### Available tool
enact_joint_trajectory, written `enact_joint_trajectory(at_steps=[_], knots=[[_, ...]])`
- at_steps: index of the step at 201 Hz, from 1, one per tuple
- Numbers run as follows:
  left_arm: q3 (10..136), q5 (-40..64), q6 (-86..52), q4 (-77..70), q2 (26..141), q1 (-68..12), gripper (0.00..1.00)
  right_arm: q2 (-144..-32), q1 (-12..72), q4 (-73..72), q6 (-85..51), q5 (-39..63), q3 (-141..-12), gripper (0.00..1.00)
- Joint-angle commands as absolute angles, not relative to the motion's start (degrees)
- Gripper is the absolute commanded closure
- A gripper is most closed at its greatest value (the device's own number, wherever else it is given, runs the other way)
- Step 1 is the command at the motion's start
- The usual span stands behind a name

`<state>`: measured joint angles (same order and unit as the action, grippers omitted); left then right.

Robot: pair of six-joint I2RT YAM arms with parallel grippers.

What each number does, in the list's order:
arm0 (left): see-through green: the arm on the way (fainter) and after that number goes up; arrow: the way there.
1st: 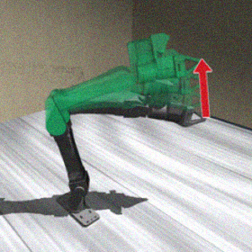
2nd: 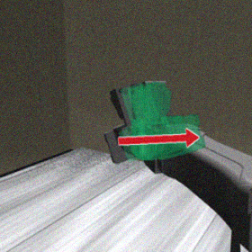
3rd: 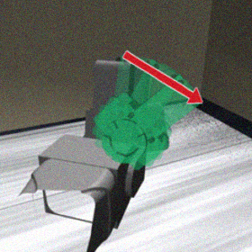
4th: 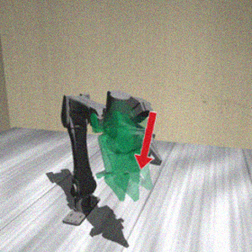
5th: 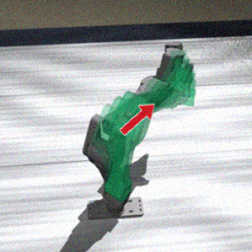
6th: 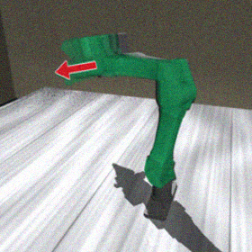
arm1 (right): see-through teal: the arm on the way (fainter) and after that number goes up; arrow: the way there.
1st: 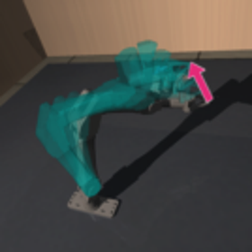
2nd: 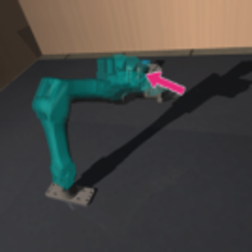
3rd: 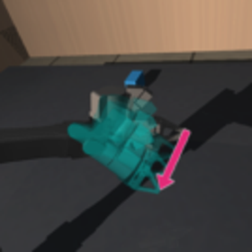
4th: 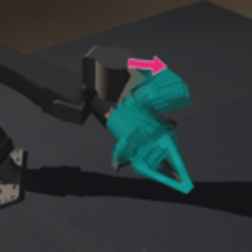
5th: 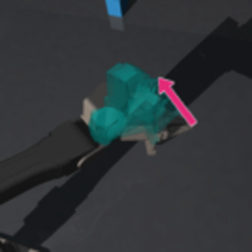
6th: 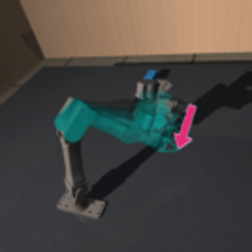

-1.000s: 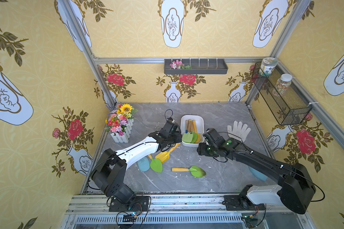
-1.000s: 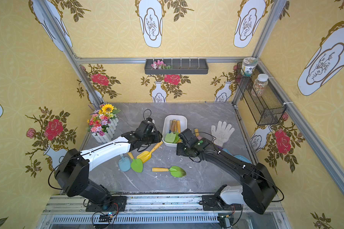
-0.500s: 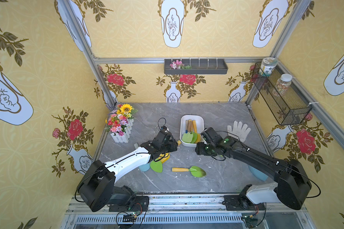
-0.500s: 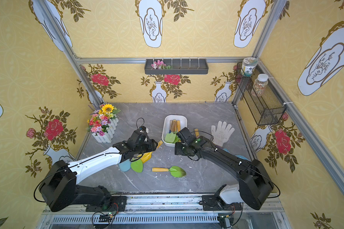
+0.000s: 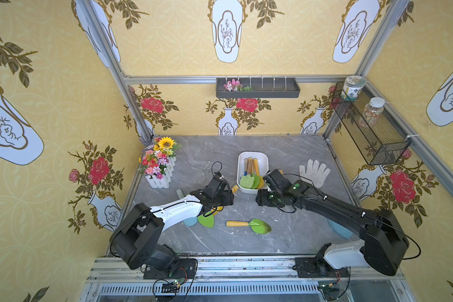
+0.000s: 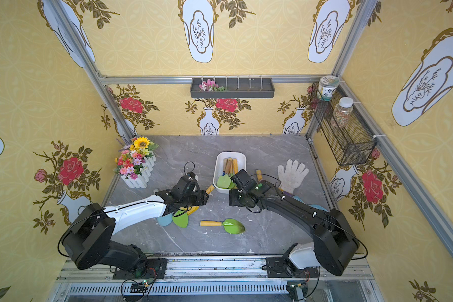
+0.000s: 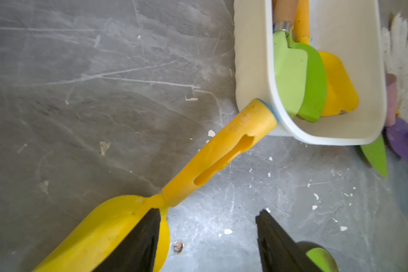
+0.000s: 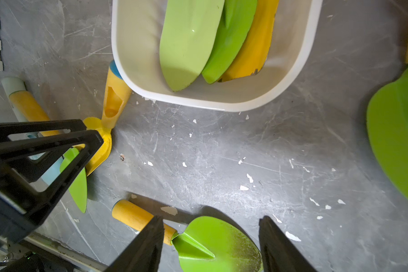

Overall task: Put the shovel into the storage box
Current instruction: Pick up the shovel from the center of the board.

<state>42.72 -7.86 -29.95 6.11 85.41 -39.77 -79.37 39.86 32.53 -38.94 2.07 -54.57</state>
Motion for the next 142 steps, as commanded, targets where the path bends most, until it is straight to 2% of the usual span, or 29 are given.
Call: enact_joint_trajectory(at_steps=[1, 50, 142], knots=[[42.64, -9.31, -27.27, 3.94, 87.03, -39.73, 0.31, -79.01, 39.9, 31.07, -38.59, 2.02, -54.16, 0.33], [42.98, -11.05, -24.87, 2.61, 90.09, -39.98, 0.33, -79.28, 39.9, 29.94, -39.15, 2.37, -53.05, 0.32], [46.14, -14.62, -22.78, 2.33, 96.16, -41.65, 0.47, -78.89, 39.9, 29.06, -39.95, 2.46, -51.77, 0.33]])
